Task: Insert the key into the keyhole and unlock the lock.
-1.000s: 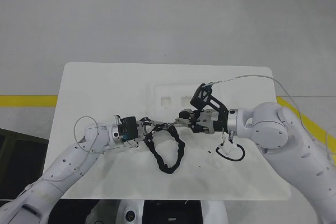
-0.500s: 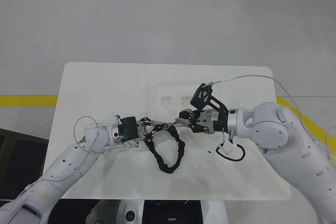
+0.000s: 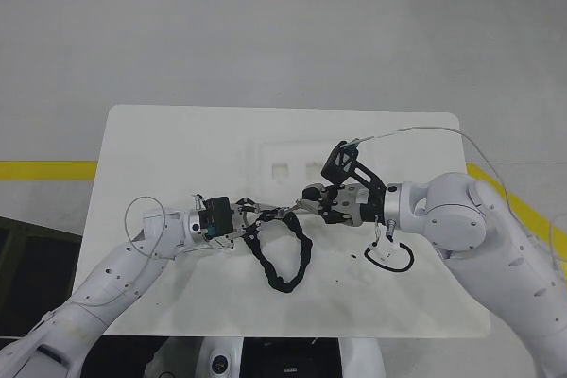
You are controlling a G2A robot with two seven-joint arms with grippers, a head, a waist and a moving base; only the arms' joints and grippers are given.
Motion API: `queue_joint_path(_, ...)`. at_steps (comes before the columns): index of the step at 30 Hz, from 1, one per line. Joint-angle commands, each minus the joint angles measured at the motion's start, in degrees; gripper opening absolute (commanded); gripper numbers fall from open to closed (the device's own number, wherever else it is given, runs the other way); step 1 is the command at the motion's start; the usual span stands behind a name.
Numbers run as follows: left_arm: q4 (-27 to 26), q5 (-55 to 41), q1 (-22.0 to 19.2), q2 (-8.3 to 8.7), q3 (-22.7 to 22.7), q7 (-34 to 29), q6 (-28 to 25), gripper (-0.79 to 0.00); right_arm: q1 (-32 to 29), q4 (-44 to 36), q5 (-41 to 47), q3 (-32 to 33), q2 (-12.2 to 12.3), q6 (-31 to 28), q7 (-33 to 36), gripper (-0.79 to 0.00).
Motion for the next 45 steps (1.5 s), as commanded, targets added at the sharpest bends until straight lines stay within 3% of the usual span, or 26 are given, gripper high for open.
queue_joint_path(1, 0.0, 0.0, 0.0, 0.0, 0.0, 0.0, 0.0, -0.785, 0.0, 0.0, 0.0, 0.0, 0.0, 0.0, 0.0, -0.785)
queue_joint_path(43, 0.0, 0.0, 0.0, 0.0, 0.0, 0.0, 0.0, -0.785, 0.0, 0.0, 0.0, 0.0, 0.0, 0.0, 0.0, -0.785)
queue_joint_path(44, 0.0, 0.0, 0.0, 0.0, 0.0, 0.0, 0.0, -0.785, 0.0, 0.0, 0.0, 0.0, 0.0, 0.0, 0.0, -0.665)
queue_joint_path(45, 0.0, 0.0, 0.0, 0.0, 0.0, 0.0, 0.0, -0.785, 0.0, 0.0, 0.0, 0.0, 0.0, 0.0, 0.0, -0.727)
